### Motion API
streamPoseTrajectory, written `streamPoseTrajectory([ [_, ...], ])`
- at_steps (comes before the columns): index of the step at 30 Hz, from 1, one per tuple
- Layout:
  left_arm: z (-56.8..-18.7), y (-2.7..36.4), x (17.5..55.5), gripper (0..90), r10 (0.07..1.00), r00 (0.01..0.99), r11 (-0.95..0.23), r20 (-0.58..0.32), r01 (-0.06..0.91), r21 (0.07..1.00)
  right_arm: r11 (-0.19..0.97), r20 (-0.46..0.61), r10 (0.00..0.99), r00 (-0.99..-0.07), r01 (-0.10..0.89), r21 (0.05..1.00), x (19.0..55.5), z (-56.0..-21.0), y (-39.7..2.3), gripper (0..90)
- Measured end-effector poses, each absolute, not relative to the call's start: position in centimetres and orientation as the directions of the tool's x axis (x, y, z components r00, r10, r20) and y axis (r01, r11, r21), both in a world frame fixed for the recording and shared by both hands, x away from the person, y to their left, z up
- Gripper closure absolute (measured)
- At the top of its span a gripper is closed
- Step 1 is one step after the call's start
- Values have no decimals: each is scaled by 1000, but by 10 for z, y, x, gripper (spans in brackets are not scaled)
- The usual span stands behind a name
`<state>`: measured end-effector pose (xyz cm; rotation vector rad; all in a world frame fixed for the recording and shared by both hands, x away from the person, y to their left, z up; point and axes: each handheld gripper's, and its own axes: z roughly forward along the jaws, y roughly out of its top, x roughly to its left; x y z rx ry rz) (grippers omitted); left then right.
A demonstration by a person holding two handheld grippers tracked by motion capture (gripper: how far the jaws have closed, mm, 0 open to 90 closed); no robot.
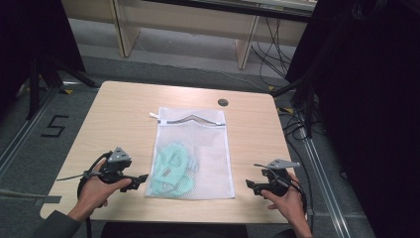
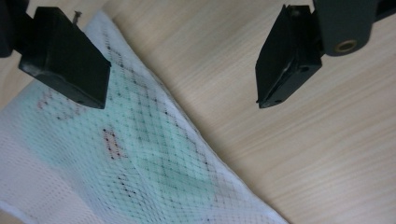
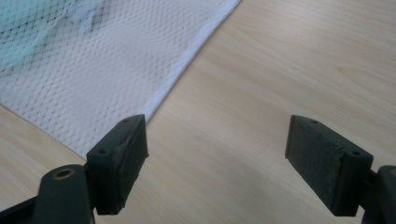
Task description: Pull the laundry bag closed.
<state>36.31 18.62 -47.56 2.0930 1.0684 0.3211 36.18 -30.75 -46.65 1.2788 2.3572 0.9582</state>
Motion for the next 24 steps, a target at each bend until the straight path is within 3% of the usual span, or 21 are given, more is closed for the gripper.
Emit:
streamPoseTrajectory([
  [4,-476,186,363,177,772,626,-369,-110,582,725,375,81,825,-559,650,661,361,-466,-307,251],
  [19,-477,174,357,217,747,650,-354,-140,567,744,396,73,811,-581,635,664,363,-470,-302,183],
  [24,-475,165,352,464,709,695,-377,-119,516,769,439,41,770,-637,575,690,368,-470,-295,319],
])
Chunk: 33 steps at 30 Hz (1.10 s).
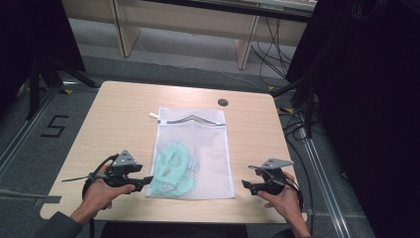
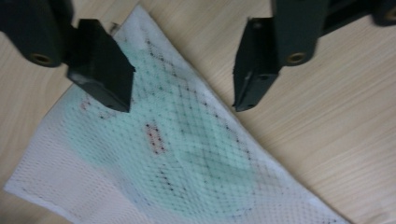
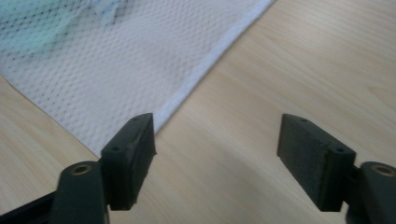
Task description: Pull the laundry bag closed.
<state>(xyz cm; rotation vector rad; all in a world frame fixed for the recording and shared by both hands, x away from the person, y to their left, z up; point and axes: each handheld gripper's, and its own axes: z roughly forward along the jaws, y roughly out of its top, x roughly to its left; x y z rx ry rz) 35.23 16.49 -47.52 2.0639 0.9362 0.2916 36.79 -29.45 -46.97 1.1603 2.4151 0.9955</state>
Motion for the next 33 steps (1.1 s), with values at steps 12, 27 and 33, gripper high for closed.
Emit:
streamPoseTrajectory([
  [12,-476,140,346,887,618,782,-448,-87,441,778,570,8,625,-781,464,678,383,-467,-262,849],
  [27,-487,118,347,896,576,816,-524,-44,410,746,712,11,511,-860,430,555,390,-482,-224,900],
  [33,-491,122,351,896,590,806,-524,-48,428,736,769,-20,468,-883,396,502,394,-487,-218,900],
])
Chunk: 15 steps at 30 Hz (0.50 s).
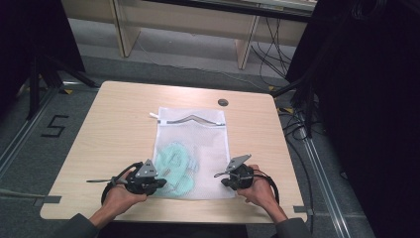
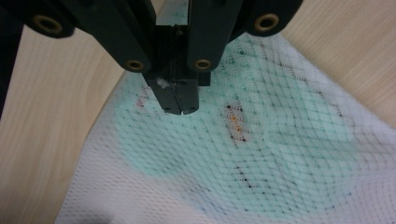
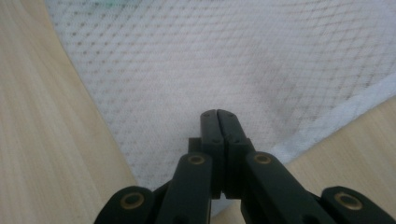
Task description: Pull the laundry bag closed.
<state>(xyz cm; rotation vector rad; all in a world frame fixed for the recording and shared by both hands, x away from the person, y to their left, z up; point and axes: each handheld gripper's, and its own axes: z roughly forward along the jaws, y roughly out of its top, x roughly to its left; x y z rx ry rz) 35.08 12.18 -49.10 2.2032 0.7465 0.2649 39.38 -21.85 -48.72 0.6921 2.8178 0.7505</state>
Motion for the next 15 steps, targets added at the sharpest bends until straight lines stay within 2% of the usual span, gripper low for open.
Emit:
streamPoseTrajectory([
  [7,-494,126,357,896,608,793,-527,-37,437,729,784,-33,465,-885,394,481,391,-488,-216,900],
  [10,-497,127,362,896,599,801,-566,6,418,711,784,-22,464,-886,399,477,388,-488,-214,900],
  [15,-500,126,364,896,603,798,-569,0,430,701,786,-6,447,-894,390,479,385,-488,-212,900],
])
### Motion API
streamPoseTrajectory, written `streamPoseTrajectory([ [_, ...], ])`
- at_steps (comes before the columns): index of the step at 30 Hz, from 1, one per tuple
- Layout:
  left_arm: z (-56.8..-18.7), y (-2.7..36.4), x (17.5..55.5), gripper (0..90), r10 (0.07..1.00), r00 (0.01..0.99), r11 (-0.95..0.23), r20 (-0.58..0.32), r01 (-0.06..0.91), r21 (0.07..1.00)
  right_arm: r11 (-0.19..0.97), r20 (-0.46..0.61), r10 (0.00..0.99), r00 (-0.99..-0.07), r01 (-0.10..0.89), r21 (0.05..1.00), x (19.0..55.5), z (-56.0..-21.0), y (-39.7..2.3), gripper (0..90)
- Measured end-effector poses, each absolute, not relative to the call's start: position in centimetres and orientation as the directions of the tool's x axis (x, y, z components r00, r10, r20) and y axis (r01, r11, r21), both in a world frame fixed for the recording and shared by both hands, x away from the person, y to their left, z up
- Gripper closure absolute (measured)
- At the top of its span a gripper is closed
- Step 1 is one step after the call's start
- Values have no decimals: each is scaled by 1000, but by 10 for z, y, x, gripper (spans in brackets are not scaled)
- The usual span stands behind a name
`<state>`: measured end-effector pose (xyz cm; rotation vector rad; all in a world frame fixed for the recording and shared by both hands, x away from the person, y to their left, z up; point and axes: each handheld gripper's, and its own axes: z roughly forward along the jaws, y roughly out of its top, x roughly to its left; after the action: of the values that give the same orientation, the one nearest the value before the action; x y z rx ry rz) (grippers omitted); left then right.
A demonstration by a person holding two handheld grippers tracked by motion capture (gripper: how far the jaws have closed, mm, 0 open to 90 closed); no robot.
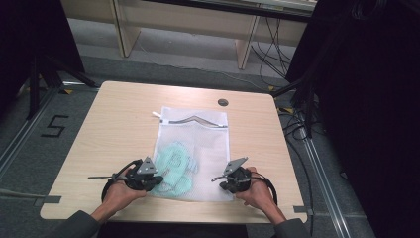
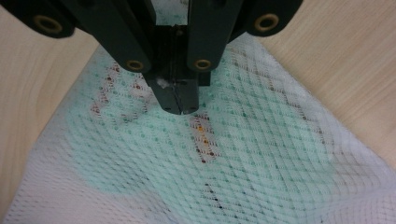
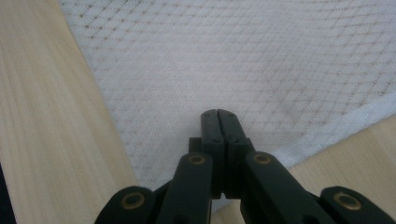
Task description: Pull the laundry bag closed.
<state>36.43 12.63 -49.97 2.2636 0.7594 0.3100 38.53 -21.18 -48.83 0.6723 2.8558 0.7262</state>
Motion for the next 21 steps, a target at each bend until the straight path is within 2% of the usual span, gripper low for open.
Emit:
streamPoseTrajectory([
  [2,-502,128,367,896,615,789,-567,0,441,696,788,-7,446,-895,389,477,384,-488,-211,900],
  [3,-502,129,368,896,616,788,-568,2,443,694,784,26,453,-891,413,464,381,-488,-209,900],
  [5,-502,131,371,896,612,791,-581,24,429,691,797,-11,421,-907,365,481,383,-489,-209,900],
  [6,-503,130,371,896,623,782,-565,2,448,693,809,-25,393,-919,332,486,384,-489,-209,900],
  [7,-502,132,373,897,613,789,-584,27,430,689,802,-4,409,-913,357,479,382,-489,-207,900],
  [8,-503,131,373,896,626,780,-565,3,451,691,802,-3,412,-911,361,477,381,-488,-207,900],
  [11,-504,131,377,896,623,782,-575,15,445,687,804,-3,384,-923,334,492,381,-490,-204,900],
  [13,-505,131,379,897,626,780,-569,5,452,687,792,25,405,-914,364,489,379,-490,-203,900],
  [18,-505,132,385,897,627,779,-574,18,447,686,794,21,391,-920,349,497,379,-490,-200,900],
  [21,-504,134,394,897,622,780,-602,67,422,678,793,24,389,-921,348,500,377,-490,-196,900],
])
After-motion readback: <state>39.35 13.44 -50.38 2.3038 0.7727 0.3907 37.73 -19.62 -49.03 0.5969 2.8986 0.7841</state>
